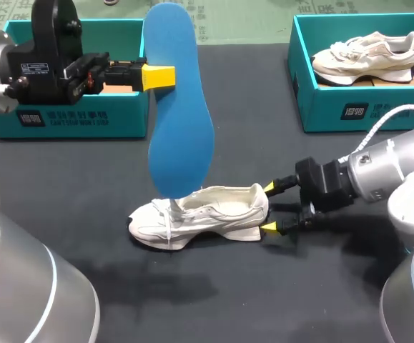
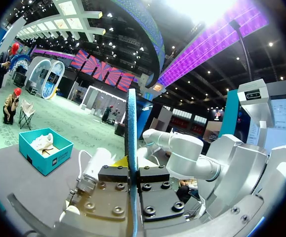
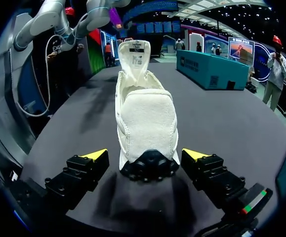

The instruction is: Take the shoe out of the shoebox, open the shoe tongue, remove and reinsert the insole, then place the shoe into the shoebox

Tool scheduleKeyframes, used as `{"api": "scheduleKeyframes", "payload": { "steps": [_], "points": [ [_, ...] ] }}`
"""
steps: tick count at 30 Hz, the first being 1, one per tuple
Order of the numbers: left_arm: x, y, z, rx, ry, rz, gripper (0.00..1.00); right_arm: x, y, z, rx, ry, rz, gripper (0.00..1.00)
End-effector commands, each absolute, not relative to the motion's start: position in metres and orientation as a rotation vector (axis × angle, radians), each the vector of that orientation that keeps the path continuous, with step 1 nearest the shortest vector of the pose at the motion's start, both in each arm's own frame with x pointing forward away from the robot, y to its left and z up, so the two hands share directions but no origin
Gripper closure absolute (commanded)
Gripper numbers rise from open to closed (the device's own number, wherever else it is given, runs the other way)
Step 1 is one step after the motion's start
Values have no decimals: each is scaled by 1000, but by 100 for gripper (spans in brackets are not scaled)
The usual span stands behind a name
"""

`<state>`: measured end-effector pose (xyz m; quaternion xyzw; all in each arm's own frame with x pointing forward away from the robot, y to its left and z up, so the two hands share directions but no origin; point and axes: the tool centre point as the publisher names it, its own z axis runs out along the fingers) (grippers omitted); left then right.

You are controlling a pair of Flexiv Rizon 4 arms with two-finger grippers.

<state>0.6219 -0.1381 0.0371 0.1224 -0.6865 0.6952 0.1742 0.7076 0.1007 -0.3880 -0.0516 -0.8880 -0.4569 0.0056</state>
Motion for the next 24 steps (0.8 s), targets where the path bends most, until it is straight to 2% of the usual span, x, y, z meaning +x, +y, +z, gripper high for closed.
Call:
{"api": "scheduleKeyframes", "payload": {
  "steps": [1, 8, 11, 24],
  "points": [
    [623, -139, 38, 347, -1948, 1968, 100, 705, 95, -374, -176, -2884, -1177, 0],
    [623, -139, 38, 347, -1948, 1968, 100, 707, 99, -358, -226, -2983, -891, 0],
    [623, -139, 38, 347, -1948, 1968, 100, 707, 104, -352, -234, -3006, -650, 0],
    [623, -139, 38, 347, -1948, 1968, 100, 707, 104, -352, -234, -3006, -650, 0]
  ]
}}
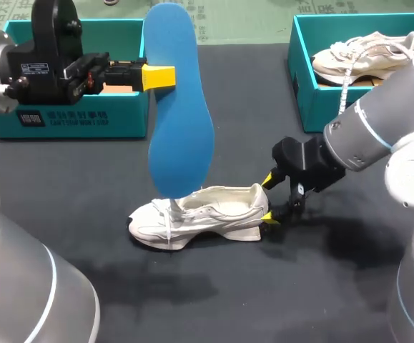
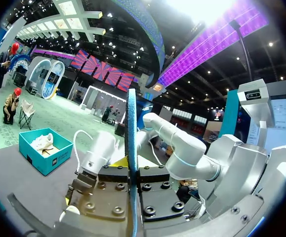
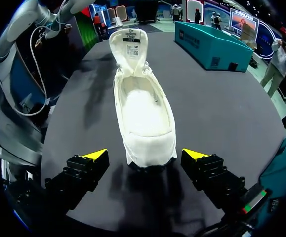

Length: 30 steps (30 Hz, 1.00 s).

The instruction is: Take the shoe out of the shoebox, open the shoe tongue, remove and reinsert the insole, then place the shoe into the shoebox

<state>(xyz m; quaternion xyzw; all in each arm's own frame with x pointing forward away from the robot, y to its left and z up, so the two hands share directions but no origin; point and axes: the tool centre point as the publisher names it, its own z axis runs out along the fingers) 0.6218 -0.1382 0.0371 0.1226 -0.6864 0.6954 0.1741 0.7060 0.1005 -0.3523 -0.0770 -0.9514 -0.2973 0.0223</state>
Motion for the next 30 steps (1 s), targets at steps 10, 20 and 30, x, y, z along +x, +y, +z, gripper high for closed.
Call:
{"api": "scheduleKeyframes", "payload": {
  "steps": [10, 20, 30],
  "points": [
    [623, -139, 38, 347, -1948, 1968, 100, 703, 123, -298, -297, -3099, -266, 0],
    [623, -139, 38, 347, -1948, 1968, 100, 697, 127, -294, -309, -3100, 60, 0],
    [623, -139, 38, 347, -1948, 1968, 100, 691, 135, -301, -244, -3102, 130, 0]
  ]
}}
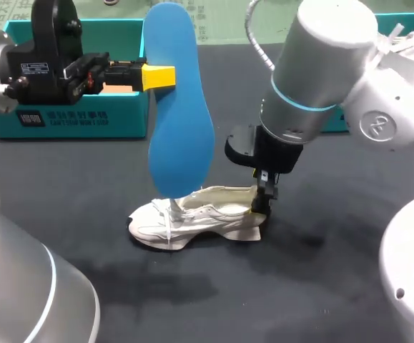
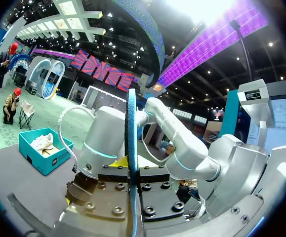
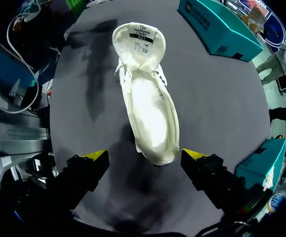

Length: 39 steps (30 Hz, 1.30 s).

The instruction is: Take the shoe out of the shoebox, open the shoe tongue, remove and reinsert the insole, then place the shoe into the shoebox

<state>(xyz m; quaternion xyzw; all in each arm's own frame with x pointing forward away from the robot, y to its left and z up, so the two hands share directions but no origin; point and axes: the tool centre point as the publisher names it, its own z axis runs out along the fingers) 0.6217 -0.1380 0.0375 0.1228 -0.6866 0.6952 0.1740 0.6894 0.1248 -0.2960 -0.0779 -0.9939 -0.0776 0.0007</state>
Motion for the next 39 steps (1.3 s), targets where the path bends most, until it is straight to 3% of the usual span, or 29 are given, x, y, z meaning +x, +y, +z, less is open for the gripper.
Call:
{"api": "scheduleKeyframes", "payload": {
  "steps": [1, 25, 39],
  "points": [
    [623, -139, 38, 347, -1948, 1968, 100, 691, 135, -302, -243, -3102, 130, 0],
    [623, -139, 38, 347, -1948, 1968, 100, 695, 141, -297, -246, -3117, 98, 0],
    [623, -139, 38, 347, -1948, 1968, 100, 727, 158, -296, -154, -3110, 101, 0]
  ]
}}
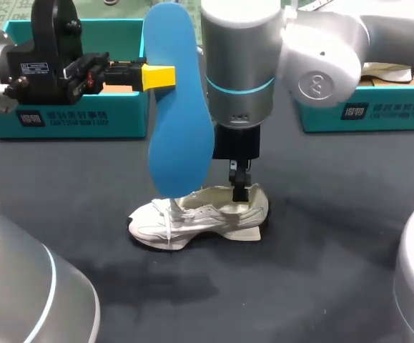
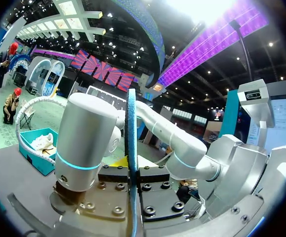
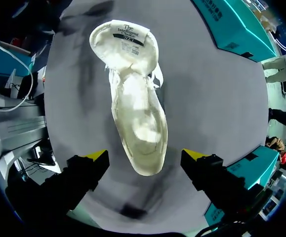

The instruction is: Take the shoe out of the shoebox, open the shoe tongue, remove and reinsert the insole, then place the shoe into the shoebox

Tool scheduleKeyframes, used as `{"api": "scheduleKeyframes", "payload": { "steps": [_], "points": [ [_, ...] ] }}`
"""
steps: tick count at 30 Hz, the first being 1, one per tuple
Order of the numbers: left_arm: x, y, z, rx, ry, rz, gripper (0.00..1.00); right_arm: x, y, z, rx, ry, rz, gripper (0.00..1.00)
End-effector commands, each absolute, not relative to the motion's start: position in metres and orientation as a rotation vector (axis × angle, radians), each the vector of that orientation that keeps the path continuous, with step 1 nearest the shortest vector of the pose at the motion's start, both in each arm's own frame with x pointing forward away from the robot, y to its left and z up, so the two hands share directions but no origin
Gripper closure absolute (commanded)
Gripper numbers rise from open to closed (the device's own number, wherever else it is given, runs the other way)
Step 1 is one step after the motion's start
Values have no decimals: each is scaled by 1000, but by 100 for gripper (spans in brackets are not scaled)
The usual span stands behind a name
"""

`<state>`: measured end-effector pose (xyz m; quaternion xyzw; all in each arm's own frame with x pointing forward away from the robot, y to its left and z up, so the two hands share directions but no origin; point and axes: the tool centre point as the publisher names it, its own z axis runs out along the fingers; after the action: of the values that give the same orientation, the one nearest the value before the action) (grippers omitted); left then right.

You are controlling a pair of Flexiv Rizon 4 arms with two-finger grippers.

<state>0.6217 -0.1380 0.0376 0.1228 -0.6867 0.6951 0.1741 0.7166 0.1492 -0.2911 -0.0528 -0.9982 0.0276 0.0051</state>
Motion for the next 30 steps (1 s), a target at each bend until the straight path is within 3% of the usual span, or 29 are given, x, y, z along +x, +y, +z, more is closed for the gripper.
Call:
{"api": "scheduleKeyframes", "payload": {
  "steps": [1, 30],
  "points": [
    [623, -139, 38, 347, -1948, 1968, 100, 729, 159, -296, -152, -3109, 97, 0],
    [623, -139, 38, 347, -1948, 1968, 100, 751, 205, -361, -27, -3105, 13, 0]
  ]
}}
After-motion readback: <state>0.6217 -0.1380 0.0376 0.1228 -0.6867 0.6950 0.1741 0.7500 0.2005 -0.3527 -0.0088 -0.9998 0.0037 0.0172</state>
